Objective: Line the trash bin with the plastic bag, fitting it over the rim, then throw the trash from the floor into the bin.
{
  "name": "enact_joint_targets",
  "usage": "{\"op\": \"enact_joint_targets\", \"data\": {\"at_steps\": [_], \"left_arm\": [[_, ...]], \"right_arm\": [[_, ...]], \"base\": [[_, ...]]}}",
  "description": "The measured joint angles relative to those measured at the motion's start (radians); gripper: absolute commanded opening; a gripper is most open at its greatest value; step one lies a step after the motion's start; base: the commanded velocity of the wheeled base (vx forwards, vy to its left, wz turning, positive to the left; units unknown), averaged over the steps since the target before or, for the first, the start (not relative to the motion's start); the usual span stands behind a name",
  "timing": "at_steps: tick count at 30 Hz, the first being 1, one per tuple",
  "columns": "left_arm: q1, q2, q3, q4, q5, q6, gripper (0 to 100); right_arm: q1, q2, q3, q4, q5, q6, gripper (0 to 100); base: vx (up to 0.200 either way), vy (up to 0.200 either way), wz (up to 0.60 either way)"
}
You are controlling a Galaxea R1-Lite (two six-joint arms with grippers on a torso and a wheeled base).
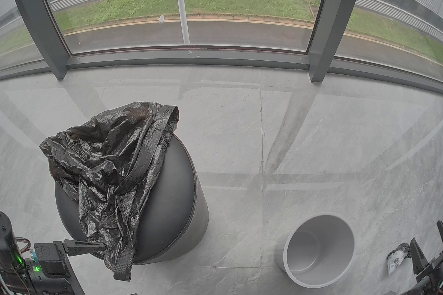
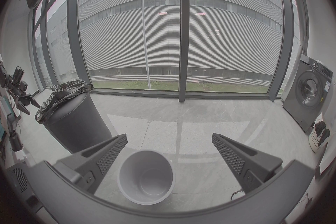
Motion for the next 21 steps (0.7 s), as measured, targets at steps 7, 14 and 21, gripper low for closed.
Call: {"op": "enact_joint_targets", "data": {"at_steps": [7, 14, 21], "left_arm": [[0.0, 0.023, 0.026, -0.043, 0.006, 0.008, 100], [0.012, 0.093, 0.014, -0.107, 0.016, 0.014, 100], [0.022, 0.163, 0.005, -0.114, 0.043, 0.018, 100]], "right_arm": [[-0.012, 0.002, 0.0, 0.0, 0.0, 0.0, 100], [-0.014, 0.002, 0.0, 0.0, 0.0, 0.001, 100], [-0.012, -0.007, 0.0, 0.0, 0.0, 0.0, 100]], "base": [[0.0, 0.0, 0.0], [0.0, 0.0, 0.0], [0.0, 0.0, 0.0]]}}
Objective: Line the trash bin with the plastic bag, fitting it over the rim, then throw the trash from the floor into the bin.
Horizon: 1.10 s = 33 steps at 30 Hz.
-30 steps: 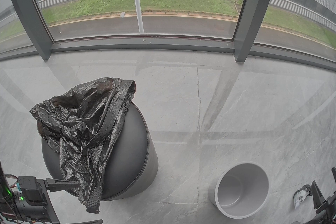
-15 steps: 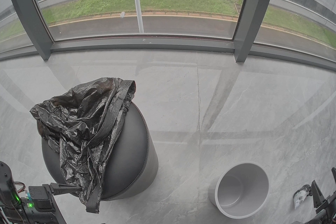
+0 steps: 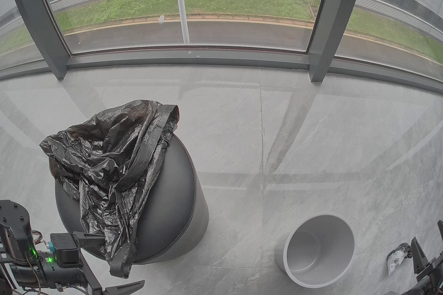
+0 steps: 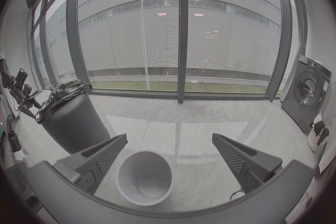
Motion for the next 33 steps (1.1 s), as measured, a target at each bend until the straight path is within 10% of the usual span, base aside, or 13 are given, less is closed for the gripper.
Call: {"op": "enact_joint_targets", "data": {"at_steps": [12, 13, 33], "left_arm": [[0.056, 0.089, -0.055, -0.011, 0.031, 0.012, 100], [0.057, 0.093, -0.055, -0.011, 0.039, 0.012, 0], [0.086, 0.106, -0.076, -0.014, 0.064, 0.009, 0]], "right_arm": [[0.006, -0.015, 0.0, 0.0, 0.0, 0.0, 100], [0.006, -0.015, 0.0, 0.0, 0.0, 0.0, 100], [0.007, -0.017, 0.0, 0.0, 0.0, -0.002, 100]], "base": [[0.0, 0.0, 0.0], [0.0, 0.0, 0.0], [0.0, 0.0, 0.0]]}}
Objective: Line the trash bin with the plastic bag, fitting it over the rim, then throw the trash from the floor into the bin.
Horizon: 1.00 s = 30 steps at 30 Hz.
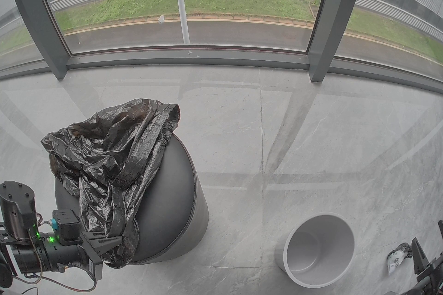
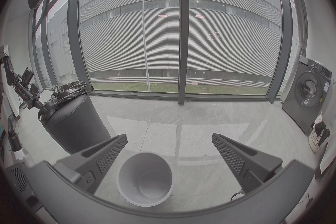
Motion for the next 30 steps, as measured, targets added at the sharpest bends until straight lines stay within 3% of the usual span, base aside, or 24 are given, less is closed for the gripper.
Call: {"op": "enact_joint_targets", "data": {"at_steps": [9, 16, 22, 30], "left_arm": [[0.024, -0.114, -0.033, -0.087, 0.035, 0.005, 0], [0.026, -0.207, -0.011, -0.076, 0.084, 0.041, 0], [0.026, -0.252, 0.044, -0.037, 0.194, 0.063, 0], [0.02, -0.282, -0.094, -0.045, 0.254, 0.164, 0]], "right_arm": [[0.013, 0.021, 0.0, 0.0, 0.001, -0.005, 100], [0.107, 0.1, 0.0, 0.003, 0.004, -0.006, 100], [0.158, 0.2, 0.0, 0.005, 0.005, -0.021, 100], [0.174, 0.216, 0.0, 0.006, 0.026, -0.061, 100]], "base": [[0.0, 0.0, 0.0], [0.0, 0.0, 0.0], [0.0, 0.0, 0.0], [0.0, 0.0, 0.0]]}}
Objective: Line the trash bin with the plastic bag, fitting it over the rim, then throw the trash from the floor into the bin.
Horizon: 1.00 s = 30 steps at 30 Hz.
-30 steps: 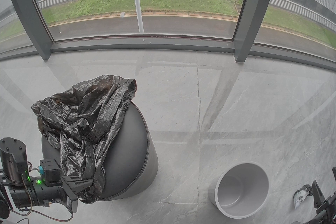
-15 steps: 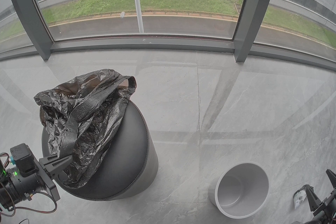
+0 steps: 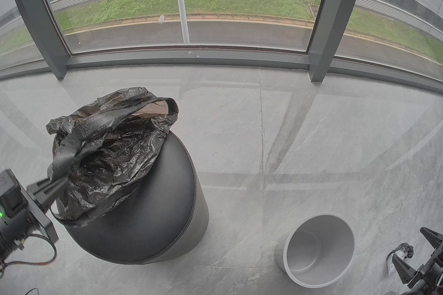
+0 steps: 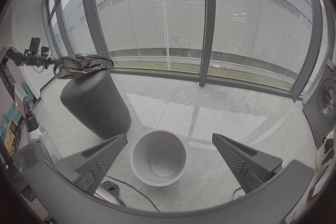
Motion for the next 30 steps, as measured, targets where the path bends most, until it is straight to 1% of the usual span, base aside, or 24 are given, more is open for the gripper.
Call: {"op": "enact_joint_targets", "data": {"at_steps": [5, 7, 9, 15, 20, 22, 27, 30], "left_arm": [[-0.026, -0.018, -0.129, -0.017, -0.032, 0.162, 0], [-0.045, -0.022, -0.168, -0.019, -0.047, 0.217, 0], [-0.064, -0.026, -0.2, -0.021, -0.056, 0.251, 0], [-0.11, -0.037, -0.244, -0.022, -0.063, 0.261, 0], [-0.142, -0.043, -0.261, -0.02, -0.059, 0.262, 0], [-0.148, -0.046, -0.258, -0.019, -0.059, 0.26, 0], [-0.154, -0.049, -0.235, -0.017, -0.059, 0.254, 0], [-0.156, -0.049, -0.219, -0.016, -0.059, 0.241, 0]], "right_arm": [[0.001, -0.022, 0.0, 0.0, 0.006, -0.007, 100], [0.0, -0.035, 0.0, 0.0, 0.007, -0.009, 100], [-0.002, -0.056, 0.0, 0.0, 0.008, -0.01, 100], [-0.013, -0.116, 0.0, -0.008, 0.011, -0.024, 100], [-0.038, -0.128, -0.01, -0.028, 0.01, -0.005, 100], [-0.045, -0.119, -0.031, -0.066, 0.016, 0.008, 100], [-0.048, -0.028, -0.125, -0.146, 0.059, 0.008, 100], [-0.04, 0.084, -0.19, -0.189, 0.09, -0.014, 100]], "base": [[0.0, 0.0, 0.0], [0.0, 0.0, 0.0], [0.0, 0.0, 0.0], [0.0, 0.0, 0.0], [0.0, 0.0, 0.0], [0.0, 0.0, 0.0], [0.0, 0.0, 0.0], [0.0, 0.0, 0.0]]}}
